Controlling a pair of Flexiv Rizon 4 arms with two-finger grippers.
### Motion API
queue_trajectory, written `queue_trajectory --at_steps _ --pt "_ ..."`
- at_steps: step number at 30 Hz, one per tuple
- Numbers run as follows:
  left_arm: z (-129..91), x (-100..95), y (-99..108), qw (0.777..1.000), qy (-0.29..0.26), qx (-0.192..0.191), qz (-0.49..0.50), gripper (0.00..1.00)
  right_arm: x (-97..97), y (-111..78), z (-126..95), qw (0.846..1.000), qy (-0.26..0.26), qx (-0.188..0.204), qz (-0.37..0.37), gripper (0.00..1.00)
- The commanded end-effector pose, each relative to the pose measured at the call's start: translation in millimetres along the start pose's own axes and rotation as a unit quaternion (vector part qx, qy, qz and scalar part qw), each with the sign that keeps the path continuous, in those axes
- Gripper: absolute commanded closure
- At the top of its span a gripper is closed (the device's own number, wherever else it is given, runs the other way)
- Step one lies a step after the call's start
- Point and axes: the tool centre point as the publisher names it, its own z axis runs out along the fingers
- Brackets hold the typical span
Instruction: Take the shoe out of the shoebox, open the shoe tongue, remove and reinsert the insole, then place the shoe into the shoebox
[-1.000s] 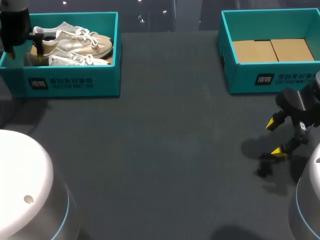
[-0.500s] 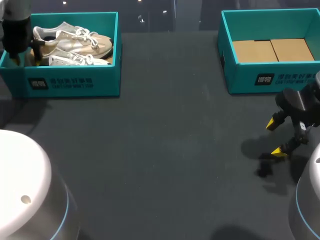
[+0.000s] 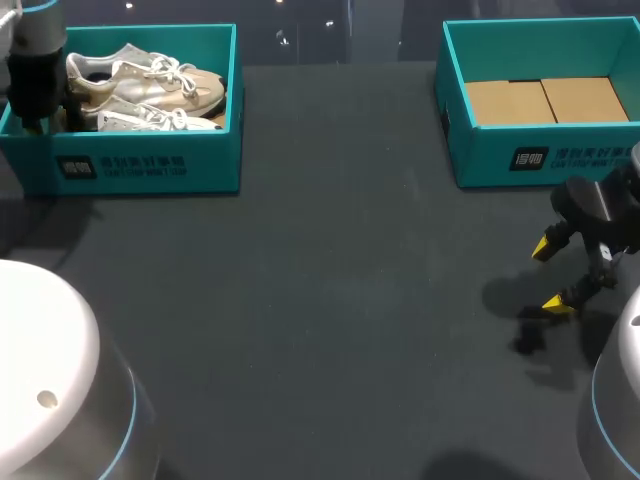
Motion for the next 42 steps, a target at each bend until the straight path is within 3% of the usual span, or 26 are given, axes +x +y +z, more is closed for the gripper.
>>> queue_trajectory --at_steps 1,7,9,10,19,25,31,42 --pt "5.7 -0.9 3.8 1.000 0.002 0.001 0.001 0.39 1.1 0.3 0.2 1.000 -0.001 0.001 0.000 0.00" --pt "11.5 -2.0 6.0 1.000 0.005 0.004 0.001 0.54 1.1 0.3 0.2 1.000 -0.001 0.001 0.000 0.00" --pt "12.9 -1.8 6.7 1.000 0.007 0.005 0.000 0.91 1.1 0.3 0.2 1.000 -0.001 0.001 0.000 0.00" --pt "13.3 -1.5 6.9 1.000 0.007 0.005 0.000 1.00 1.1 0.3 0.2 1.000 -0.001 0.001 0.000 0.00" --pt "4.3 7.9 4.7 1.000 0.005 0.004 0.009 1.00 1.1 0.3 0.2 1.000 -0.001 0.001 0.000 0.00" --pt "-17.7 14.8 5.5 1.000 0.001 -0.005 0.009 1.00 1.1 0.3 0.2 1.000 -0.001 0.001 0.000 0.00" --pt "-45.4 21.6 8.8 1.000 0.001 -0.006 -0.001 1.00 1.1 0.3 0.2 1.000 -0.001 0.001 0.000 0.00" --pt "-117.4 35.2 17.4 0.999 0.010 -0.023 -0.023 1.00 1.1 0.3 0.2 1.000 -0.001 0.001 0.000 0.00"
